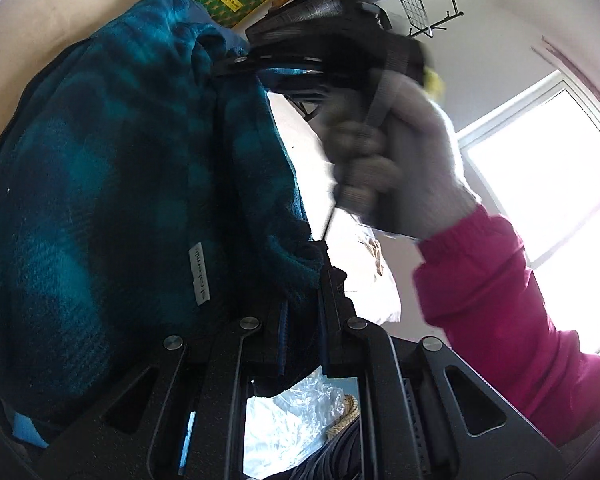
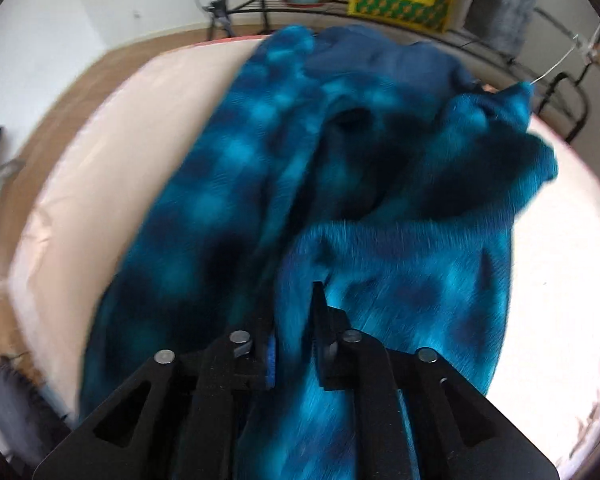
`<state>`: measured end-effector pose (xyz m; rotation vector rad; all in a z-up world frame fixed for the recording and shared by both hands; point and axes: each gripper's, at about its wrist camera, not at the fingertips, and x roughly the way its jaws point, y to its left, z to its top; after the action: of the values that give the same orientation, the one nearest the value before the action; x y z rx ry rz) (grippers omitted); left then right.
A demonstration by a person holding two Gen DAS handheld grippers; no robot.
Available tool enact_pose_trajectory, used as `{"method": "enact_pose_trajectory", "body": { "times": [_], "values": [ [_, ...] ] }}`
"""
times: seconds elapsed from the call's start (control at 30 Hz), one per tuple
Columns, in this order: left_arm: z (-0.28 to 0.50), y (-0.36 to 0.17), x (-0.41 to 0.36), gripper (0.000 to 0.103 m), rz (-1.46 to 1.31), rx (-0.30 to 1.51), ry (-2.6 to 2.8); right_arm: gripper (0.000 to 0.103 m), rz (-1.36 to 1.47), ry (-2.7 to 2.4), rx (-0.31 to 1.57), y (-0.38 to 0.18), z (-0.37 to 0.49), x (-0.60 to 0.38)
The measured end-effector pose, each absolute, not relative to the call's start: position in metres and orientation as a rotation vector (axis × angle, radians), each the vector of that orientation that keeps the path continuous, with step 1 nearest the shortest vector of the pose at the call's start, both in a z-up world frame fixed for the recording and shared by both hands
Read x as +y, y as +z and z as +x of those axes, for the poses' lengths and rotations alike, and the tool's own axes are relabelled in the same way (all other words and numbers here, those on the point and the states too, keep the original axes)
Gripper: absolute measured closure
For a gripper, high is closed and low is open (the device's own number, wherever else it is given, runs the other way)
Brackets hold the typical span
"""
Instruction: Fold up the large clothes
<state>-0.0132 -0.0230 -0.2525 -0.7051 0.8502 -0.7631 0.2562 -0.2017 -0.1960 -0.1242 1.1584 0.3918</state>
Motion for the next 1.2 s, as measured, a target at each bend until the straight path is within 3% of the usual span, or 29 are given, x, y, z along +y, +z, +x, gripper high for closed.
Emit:
{"method": "enact_pose_trajectory", "body": {
  "times": [0.27, 0.33, 0.43, 0.5, 0.53, 0.57, 0.8, 1.07, 1.2],
  "values": [
    [-0.017, -0.254, -0.025, 0.093, -0.694, 0.846, -0.779, 0.047, 0.182, 0.340, 1.030, -0.149, 0.249, -0.300],
    [-0.019, -0.253, -0.026, 0.093, -0.679, 0.842, -0.784, 0.042, 0.276, 0.239, 1.028, -0.153, 0.267, -0.325],
    [-0.014, -0.249, -0.025, 0.093, -0.670, 0.839, -0.789, 0.042, 0.383, 0.218, 1.063, -0.166, 0.305, -0.334],
    [-0.011, -0.248, -0.028, 0.093, -0.662, 0.840, -0.798, 0.059, 0.371, 0.220, 1.070, -0.166, 0.323, -0.326],
    [-0.011, -0.248, -0.029, 0.093, -0.658, 0.841, -0.803, 0.095, 0.320, 0.203, 1.077, -0.167, 0.333, -0.316],
    [0.004, -0.250, -0.031, 0.093, -0.660, 0.844, -0.808, 0.099, 0.272, 0.184, 1.098, -0.169, 0.340, -0.306],
    [0.018, -0.260, -0.029, 0.093, -0.701, 0.869, -0.831, 0.099, -0.003, 0.137, 0.982, -0.122, 0.376, -0.251],
    [0.025, -0.265, -0.017, 0.093, -0.708, 0.882, -0.807, 0.099, -0.343, 0.139, 1.082, -0.220, 0.412, -0.148],
    [0.025, -0.260, -0.017, 0.093, -0.700, 0.888, -0.812, 0.093, -0.313, 0.173, 1.078, -0.225, 0.409, -0.149]
  ]
}}
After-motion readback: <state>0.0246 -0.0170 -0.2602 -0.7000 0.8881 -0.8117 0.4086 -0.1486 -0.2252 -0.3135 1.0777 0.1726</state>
